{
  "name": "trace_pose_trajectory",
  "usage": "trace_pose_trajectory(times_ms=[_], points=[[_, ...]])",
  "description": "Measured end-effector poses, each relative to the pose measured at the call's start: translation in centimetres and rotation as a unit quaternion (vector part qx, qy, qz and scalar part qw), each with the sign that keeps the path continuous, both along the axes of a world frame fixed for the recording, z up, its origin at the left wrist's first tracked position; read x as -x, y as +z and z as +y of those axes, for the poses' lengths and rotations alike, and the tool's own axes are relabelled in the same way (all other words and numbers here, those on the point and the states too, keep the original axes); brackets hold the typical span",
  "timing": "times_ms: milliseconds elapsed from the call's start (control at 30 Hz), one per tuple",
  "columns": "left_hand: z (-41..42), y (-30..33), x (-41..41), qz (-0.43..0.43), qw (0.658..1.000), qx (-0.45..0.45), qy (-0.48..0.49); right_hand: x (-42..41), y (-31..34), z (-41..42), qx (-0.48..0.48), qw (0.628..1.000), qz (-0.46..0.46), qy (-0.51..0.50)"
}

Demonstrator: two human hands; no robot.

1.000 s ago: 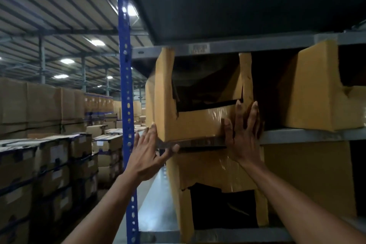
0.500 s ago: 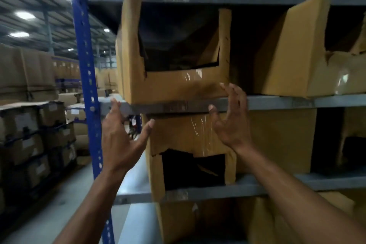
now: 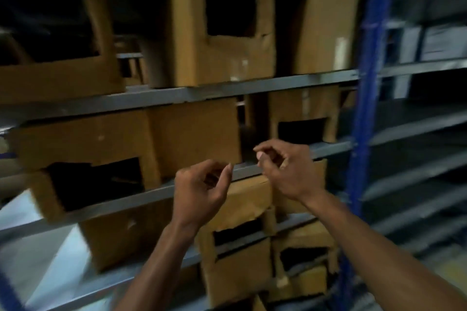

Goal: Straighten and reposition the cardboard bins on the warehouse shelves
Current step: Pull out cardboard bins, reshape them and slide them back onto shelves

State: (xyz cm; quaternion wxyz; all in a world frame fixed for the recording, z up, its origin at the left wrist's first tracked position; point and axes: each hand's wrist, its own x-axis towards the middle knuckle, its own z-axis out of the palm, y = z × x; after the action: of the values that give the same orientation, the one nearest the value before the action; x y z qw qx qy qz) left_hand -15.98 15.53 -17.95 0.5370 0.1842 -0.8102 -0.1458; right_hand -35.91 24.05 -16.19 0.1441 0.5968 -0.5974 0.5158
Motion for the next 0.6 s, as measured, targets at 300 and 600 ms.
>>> trace_pose_trajectory(times_ms=[300,600], points=[[6.8,3.7,17.2,0.005,0.994,0.020,-0.106,18.7,1.9,13.4,-0.005,0.996,-0.027,-0.086],[3.2,8.6,28.7,0.047,0.993,0.043,-0.097,30.9,6.3,11.1,0.019,0.996,-0.048,-0.066]])
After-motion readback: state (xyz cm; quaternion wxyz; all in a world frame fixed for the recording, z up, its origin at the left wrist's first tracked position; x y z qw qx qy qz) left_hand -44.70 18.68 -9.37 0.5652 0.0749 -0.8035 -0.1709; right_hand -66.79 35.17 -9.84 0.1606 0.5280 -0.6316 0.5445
